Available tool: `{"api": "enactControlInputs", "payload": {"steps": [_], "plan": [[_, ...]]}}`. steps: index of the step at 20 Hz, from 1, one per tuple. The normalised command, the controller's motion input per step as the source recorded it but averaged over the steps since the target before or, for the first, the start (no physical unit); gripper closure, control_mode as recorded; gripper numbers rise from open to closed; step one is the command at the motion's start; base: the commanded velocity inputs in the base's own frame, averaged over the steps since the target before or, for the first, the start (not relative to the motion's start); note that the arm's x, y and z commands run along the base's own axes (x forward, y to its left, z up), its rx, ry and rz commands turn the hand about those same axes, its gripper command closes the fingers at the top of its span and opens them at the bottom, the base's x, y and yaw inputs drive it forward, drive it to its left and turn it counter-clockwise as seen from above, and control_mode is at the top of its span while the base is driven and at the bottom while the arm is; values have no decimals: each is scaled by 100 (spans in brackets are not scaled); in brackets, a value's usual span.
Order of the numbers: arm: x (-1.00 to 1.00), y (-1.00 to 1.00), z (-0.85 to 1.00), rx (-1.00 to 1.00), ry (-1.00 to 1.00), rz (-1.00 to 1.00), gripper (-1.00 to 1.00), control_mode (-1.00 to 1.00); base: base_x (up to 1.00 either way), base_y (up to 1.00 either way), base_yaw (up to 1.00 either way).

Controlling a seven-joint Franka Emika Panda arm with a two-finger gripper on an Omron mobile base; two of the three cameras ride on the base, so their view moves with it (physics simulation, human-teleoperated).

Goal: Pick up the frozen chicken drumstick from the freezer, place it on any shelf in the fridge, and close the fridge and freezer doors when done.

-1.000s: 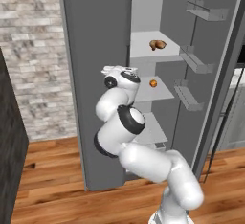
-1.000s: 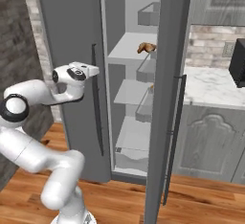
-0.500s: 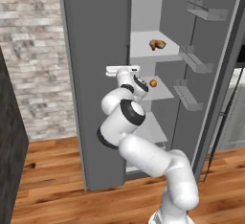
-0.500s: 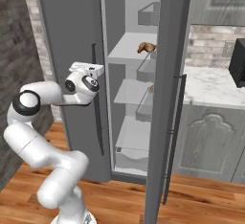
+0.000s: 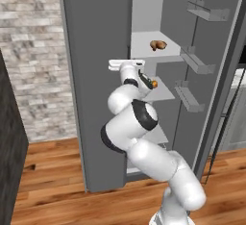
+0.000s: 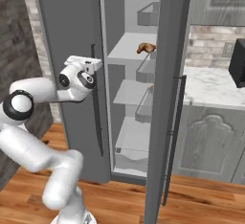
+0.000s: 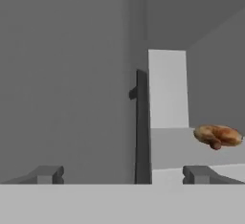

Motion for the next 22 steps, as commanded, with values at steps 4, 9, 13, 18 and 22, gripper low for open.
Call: {"api": "enactControlInputs", "payload": {"steps": [4,9,13,18,22], "plan": [[-83,0,100,0,8,-8,-100,-100,0,0,0],[-100,0,83,8,17,-10,-100,-100,0,0,0],[-100,0,82,14,23,-9,-100,-100,0,0,0],[-100,0,91,19,30,-7,-100,-100,0,0,0],[-100,-3,69,17,32,-2,-100,-100,0,0,0]]}}
